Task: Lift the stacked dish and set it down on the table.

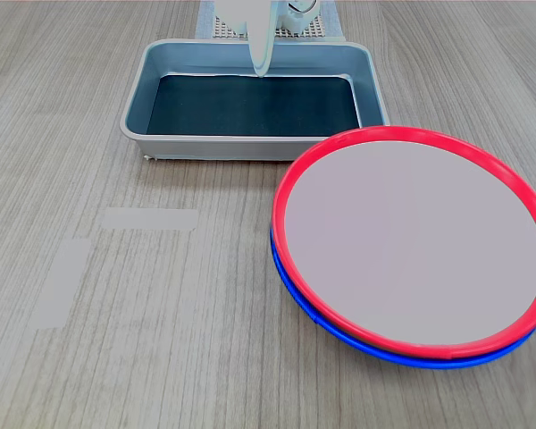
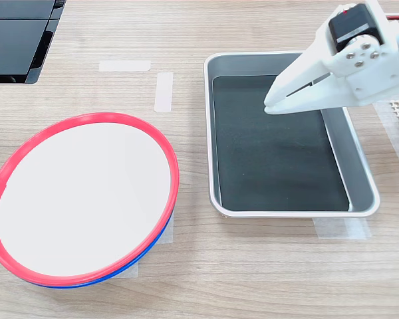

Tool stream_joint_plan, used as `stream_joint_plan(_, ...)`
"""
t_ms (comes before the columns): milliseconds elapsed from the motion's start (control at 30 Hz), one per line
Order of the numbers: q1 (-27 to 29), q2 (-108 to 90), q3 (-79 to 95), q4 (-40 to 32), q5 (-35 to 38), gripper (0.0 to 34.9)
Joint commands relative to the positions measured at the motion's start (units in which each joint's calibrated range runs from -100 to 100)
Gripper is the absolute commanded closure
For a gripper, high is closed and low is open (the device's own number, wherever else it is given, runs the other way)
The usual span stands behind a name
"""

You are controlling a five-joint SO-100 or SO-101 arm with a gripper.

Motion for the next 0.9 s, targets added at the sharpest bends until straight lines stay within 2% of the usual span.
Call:
stream_joint_plan(0, 0.29, -0.34, 0.0, 0.11, 0.1, 34.6)
stream_joint_plan(700, 0.1, -0.34, 0.0, 0.11, 0.39, 34.6)
stream_joint_plan(867, -2.16, 2.9, -1.37, -0.71, 1.76, 34.6)
